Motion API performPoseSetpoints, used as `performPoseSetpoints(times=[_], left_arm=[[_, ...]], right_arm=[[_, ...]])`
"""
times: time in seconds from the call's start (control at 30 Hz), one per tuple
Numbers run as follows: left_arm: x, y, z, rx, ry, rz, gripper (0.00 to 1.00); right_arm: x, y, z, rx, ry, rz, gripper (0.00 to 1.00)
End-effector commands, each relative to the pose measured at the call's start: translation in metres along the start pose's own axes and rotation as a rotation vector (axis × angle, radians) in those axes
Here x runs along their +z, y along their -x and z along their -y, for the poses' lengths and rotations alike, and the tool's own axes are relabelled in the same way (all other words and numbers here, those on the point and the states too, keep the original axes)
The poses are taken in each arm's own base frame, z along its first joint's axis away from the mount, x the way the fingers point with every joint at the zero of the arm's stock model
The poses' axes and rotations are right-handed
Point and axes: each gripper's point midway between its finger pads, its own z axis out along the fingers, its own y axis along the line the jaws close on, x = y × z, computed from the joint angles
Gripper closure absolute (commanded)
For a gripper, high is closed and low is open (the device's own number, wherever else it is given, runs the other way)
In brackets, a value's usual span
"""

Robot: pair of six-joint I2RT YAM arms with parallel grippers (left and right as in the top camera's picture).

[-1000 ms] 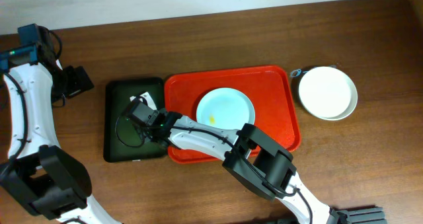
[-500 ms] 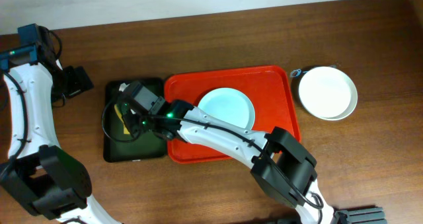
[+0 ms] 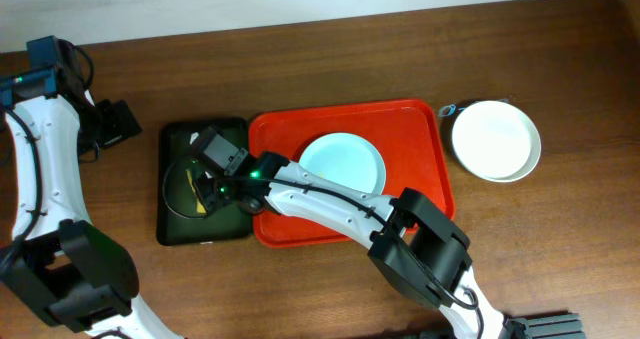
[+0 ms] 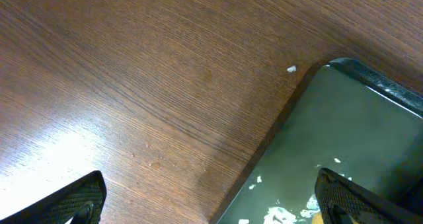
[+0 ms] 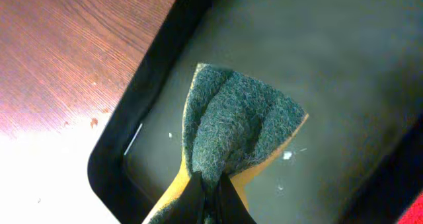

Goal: Clean dirty plates on tray and stack at the side

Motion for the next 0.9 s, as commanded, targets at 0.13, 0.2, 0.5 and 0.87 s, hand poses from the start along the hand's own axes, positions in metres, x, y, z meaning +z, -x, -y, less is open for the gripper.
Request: performPoseSetpoints(times=[0.13,0.2,0.5,0.87], left_arm=[[-0.011,0.004,-0.002,-0.015,-0.003,0.032,0.01],[-0.011,0.004,-0.002,-0.014,-0.003,0.032,0.01],[-0.011,0.004,-0.002,-0.015,-0.003,0.032,0.01],[-0.011,0.004,-0.002,-0.015,-0.003,0.032,0.01]], right_arm=[[-0.084,0.052,-0.012,0.06,0.199,0.043,0.96],[-0.125,0.055,0.031,0.147,0.156,0.011,0.96],[-0.22,-0.034,0.227,0.395,-0.143,-0.301,0.96],[-0.191,-0.067,0.25,0.387,-0.209,-0.351,0.96]])
